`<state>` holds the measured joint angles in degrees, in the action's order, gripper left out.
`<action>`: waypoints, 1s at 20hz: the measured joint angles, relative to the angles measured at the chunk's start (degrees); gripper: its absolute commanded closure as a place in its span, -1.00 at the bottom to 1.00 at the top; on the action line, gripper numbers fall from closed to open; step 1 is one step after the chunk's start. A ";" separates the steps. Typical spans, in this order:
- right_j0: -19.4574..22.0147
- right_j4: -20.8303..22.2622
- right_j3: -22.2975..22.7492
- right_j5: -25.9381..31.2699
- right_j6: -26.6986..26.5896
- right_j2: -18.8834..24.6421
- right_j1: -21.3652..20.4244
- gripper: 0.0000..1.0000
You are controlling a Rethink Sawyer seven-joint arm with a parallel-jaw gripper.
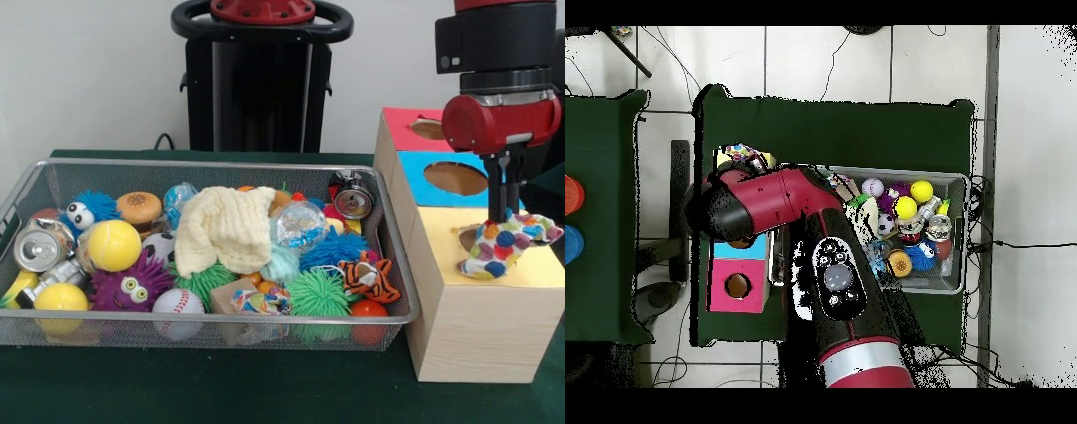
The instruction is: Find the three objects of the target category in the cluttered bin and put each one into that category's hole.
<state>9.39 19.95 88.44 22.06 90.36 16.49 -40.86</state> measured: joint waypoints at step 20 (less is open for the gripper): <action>-0.02 -0.42 -0.05 3.59 0.00 -1.86 -0.02 1.00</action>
<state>9.37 19.53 88.39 25.65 90.36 14.63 -40.88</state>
